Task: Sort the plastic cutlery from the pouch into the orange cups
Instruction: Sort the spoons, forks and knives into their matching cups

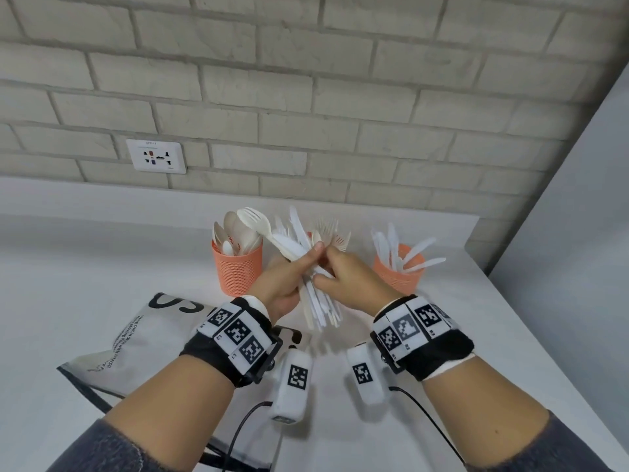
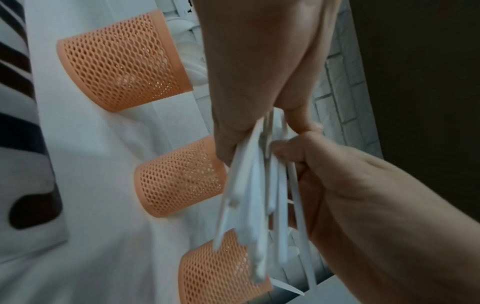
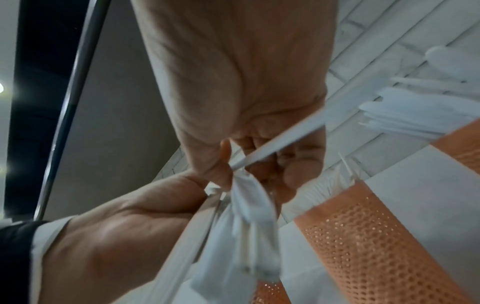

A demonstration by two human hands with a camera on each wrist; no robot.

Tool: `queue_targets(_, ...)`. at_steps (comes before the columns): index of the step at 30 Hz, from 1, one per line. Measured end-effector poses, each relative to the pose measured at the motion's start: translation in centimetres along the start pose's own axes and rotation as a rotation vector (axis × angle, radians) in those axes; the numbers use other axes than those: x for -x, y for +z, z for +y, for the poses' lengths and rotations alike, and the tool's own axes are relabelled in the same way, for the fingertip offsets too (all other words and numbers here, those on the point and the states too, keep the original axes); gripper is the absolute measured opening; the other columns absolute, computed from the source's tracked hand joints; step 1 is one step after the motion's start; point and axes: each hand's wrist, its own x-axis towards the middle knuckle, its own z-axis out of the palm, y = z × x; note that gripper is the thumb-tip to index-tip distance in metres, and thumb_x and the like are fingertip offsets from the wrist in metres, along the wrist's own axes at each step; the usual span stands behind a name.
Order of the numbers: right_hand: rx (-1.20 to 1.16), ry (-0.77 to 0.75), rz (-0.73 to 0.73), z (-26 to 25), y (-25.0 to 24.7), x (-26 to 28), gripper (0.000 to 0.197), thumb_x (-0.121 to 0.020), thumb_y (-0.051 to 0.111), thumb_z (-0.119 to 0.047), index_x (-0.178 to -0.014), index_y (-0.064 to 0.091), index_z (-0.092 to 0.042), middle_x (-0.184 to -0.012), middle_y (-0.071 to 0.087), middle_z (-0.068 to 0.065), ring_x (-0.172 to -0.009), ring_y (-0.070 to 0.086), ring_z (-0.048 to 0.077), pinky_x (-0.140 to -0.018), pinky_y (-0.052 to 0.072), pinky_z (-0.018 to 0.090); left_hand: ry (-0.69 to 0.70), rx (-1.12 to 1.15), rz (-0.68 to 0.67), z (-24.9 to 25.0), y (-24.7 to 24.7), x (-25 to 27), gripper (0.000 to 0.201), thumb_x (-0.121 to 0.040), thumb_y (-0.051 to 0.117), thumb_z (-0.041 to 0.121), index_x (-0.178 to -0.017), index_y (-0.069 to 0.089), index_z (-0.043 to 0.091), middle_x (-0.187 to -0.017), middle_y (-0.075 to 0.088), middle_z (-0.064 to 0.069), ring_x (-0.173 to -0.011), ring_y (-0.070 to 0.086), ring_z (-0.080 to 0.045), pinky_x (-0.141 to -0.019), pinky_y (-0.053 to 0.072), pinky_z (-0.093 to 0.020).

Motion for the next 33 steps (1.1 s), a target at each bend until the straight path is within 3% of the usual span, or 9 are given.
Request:
queue_targets(3, -0.111, 0.023, -0.035, -0.2, 0.0, 0.0, 0.038, -0.096, 0.042, -0.017, -0.131, 0.039, -0.002, -0.119, 0.057, 0.007, -0.103, 0.052, 0.012, -0.073, 0.039, 0.014, -0.006, -0.005, -0.042, 0.1, 0.0, 0.4, 0.026, -0.091, 0.054, 0.014, -0.109, 0.060, -0.004, -0.089, 0.069, -0.014, -0.078, 0.071, -0.018, -0.069, 0.059, -0.029)
queue_targets(8, -0.391, 0.157, -0.063, 0.3, 0.2, -0.2, 0.036, -0.100, 0.031, -0.029, -0.131, 0.042, -0.014, -0.088, 0.052, -0.011, -0.075, 0.049, 0.001, -0.056, 0.038, 0.013, 0.013, 0.044, -0.091, 0.3, 0.3, 1.0, 0.026, -0.092, 0.049, 0.005, -0.117, 0.054, -0.003, -0.095, 0.065, -0.019, -0.073, 0.072, -0.022, -0.054, 0.057, -0.034)
queue_targets(13, -0.702, 0.182, -0.036, 1.0, 0.0, 0.4, 0.021, -0.097, 0.033, -0.019, -0.102, 0.053, -0.024, -0.077, 0.049, 0.008, -0.068, 0.044, 0.019, -0.053, 0.032, 0.025, 0.022, 0.006, -0.110, 0.6, 0.5, 1.0, 0.017, -0.092, 0.050, 0.001, -0.107, 0.059, 0.001, -0.090, 0.069, -0.017, -0.077, 0.071, -0.028, -0.058, 0.058, -0.041)
queue_targets(16, -0.710, 0.152, -0.063, 1.4, -0.2, 0.8, 0.013, -0.099, 0.040, -0.022, -0.105, 0.052, -0.021, -0.078, 0.057, -0.003, -0.062, 0.056, 0.002, -0.051, 0.039, 0.015, 0.035, -0.048, -0.068, 0.6, 0.7, 0.7, 0.022, -0.089, 0.055, 0.001, -0.111, 0.058, -0.002, -0.093, 0.067, -0.018, -0.080, 0.070, -0.027, -0.063, 0.059, -0.040)
queue_targets(20, -0.763, 0.081, -0.084, 2.6, 0.0, 0.8, 0.030, -0.095, 0.049, -0.015, -0.125, 0.051, -0.009, -0.106, 0.065, 0.002, -0.094, 0.065, 0.006, -0.078, 0.053, 0.016, -0.002, -0.048, -0.039, 0.3, 1.1, 0.5, 0.034, -0.087, 0.059, 0.004, -0.120, 0.056, -0.003, -0.105, 0.064, -0.020, -0.099, 0.064, -0.034, -0.078, 0.058, -0.041)
queue_targets(24, -0.927, 0.185, -0.080, 3.0, -0.3, 1.1, 0.019, -0.100, 0.039, -0.019, -0.101, 0.056, -0.012, -0.072, 0.062, -0.006, -0.056, 0.059, 0.000, -0.049, 0.043, 0.012, -0.054, -0.044, -0.064, 0.3, 1.2, 0.3, 0.014, -0.091, 0.055, 0.010, -0.098, 0.063, 0.001, -0.083, 0.067, -0.012, -0.075, 0.066, -0.022, -0.064, 0.060, -0.031)
queue_targets(26, -0.837, 0.187, -0.014, 3.5, -0.4, 1.1, 0.021, -0.100, 0.037, -0.020, -0.092, 0.056, -0.016, -0.068, 0.051, -0.004, -0.056, 0.050, 0.006, -0.053, 0.042, 0.019, -0.063, -0.049, -0.042, 0.2, 1.3, 0.0, 0.010, -0.091, 0.055, 0.008, -0.087, 0.063, 0.005, -0.067, 0.067, -0.006, -0.057, 0.065, -0.014, -0.051, 0.055, -0.024)
queue_targets(29, -0.703, 0.140, 0.208, 4.1, -2.2, 0.8, 0.017, -0.100, 0.037, -0.016, -0.092, 0.052, -0.015, -0.075, 0.054, -0.001, -0.066, 0.053, 0.012, -0.067, 0.049, 0.027, -0.072, -0.032, 0.036, -0.1, 1.2, -0.4, 0.009, -0.089, 0.057, 0.001, -0.083, 0.058, 0.008, -0.060, 0.059, -0.005, -0.051, 0.061, -0.012, -0.049, 0.053, -0.023)
queue_targets(33, -0.670, 0.091, 0.605, 5.9, -6.5, -0.1, 0.011, -0.100, 0.035, -0.016, -0.104, 0.045, -0.011, -0.072, 0.052, -0.001, -0.056, 0.050, 0.007, -0.056, 0.046, 0.016, -0.070, -0.015, 0.039, -0.2, 0.8, -0.8, 0.011, -0.088, 0.054, -0.002, -0.087, 0.056, 0.009, -0.052, 0.053, -0.003, -0.049, 0.055, -0.013, -0.052, 0.053, -0.025)
